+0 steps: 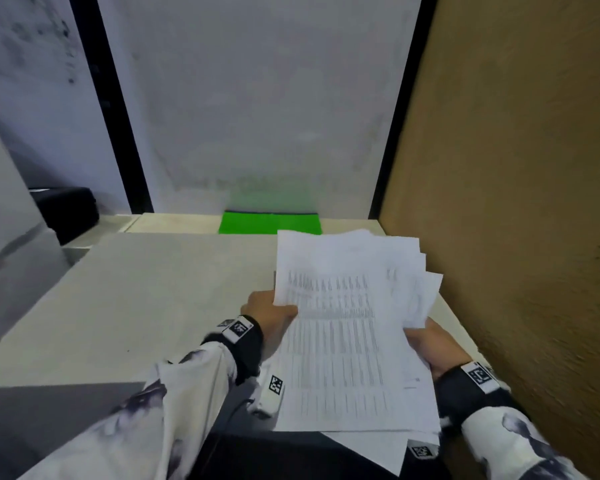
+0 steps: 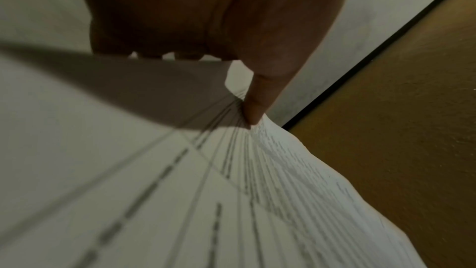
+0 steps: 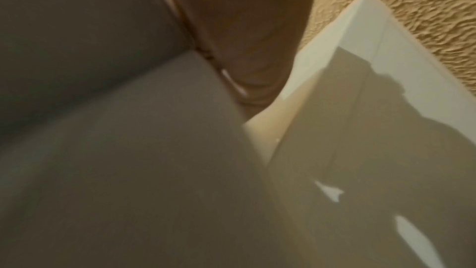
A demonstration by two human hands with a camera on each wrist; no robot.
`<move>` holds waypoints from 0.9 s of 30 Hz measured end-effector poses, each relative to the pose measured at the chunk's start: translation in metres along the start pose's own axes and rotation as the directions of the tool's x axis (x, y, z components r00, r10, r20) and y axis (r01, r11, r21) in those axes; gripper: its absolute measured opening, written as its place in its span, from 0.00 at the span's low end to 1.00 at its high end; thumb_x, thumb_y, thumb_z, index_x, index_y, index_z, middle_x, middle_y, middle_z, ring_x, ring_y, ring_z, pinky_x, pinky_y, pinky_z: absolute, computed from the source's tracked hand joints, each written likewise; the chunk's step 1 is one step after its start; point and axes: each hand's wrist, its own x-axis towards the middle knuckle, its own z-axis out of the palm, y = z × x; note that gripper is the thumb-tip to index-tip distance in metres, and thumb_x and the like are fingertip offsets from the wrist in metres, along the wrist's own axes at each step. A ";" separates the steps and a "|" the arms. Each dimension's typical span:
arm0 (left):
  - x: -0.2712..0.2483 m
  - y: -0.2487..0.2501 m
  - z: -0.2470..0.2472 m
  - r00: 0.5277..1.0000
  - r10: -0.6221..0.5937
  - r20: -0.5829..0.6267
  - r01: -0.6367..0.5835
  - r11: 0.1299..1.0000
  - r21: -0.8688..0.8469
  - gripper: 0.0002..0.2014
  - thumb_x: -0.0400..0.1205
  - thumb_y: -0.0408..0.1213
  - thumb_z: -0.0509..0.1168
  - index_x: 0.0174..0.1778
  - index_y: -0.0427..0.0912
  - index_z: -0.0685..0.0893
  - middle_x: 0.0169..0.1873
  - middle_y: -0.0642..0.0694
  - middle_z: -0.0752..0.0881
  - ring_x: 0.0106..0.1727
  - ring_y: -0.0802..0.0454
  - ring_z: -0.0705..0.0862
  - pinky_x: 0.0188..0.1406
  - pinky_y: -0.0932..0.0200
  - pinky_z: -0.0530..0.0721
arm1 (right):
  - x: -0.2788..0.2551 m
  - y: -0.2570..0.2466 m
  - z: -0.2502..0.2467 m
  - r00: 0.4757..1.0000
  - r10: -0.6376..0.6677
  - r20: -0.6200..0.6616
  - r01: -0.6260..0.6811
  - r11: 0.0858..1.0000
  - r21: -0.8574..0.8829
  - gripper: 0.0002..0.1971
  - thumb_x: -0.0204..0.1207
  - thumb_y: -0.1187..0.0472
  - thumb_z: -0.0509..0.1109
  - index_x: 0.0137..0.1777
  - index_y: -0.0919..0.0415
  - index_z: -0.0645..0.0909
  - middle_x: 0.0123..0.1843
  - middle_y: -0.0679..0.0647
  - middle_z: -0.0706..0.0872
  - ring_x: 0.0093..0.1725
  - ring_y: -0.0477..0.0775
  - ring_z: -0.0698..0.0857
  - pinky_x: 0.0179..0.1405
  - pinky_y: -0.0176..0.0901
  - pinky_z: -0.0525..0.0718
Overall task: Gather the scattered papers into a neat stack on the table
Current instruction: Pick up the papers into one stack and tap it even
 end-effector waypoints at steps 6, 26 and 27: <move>-0.017 0.029 -0.018 0.978 0.125 0.166 -0.099 0.982 -0.160 0.27 0.84 0.15 0.59 0.78 0.39 0.75 0.73 0.42 0.83 0.73 0.44 0.82 0.75 0.51 0.79 | 0.019 -0.007 0.022 0.995 0.060 -0.077 -0.041 0.974 0.225 0.18 0.80 0.68 0.69 0.69 0.69 0.86 0.61 0.73 0.92 0.54 0.74 0.92 0.61 0.70 0.87; -0.046 0.124 -0.123 0.789 0.551 -0.271 -0.556 0.829 0.065 0.29 0.75 0.34 0.77 0.72 0.41 0.76 0.63 0.43 0.89 0.63 0.47 0.89 0.65 0.39 0.88 | 0.030 -0.113 0.132 0.813 -0.575 -0.088 0.580 0.814 0.033 0.14 0.80 0.72 0.75 0.64 0.64 0.85 0.55 0.59 0.93 0.53 0.52 0.94 0.52 0.41 0.92; -0.046 0.118 -0.123 0.794 0.544 -0.271 -0.550 0.833 0.062 0.33 0.72 0.38 0.79 0.73 0.42 0.74 0.64 0.44 0.88 0.64 0.47 0.88 0.65 0.39 0.87 | 0.030 -0.110 0.135 0.819 -0.567 -0.091 0.572 0.819 0.044 0.14 0.80 0.73 0.75 0.64 0.63 0.84 0.53 0.57 0.93 0.51 0.50 0.94 0.49 0.38 0.92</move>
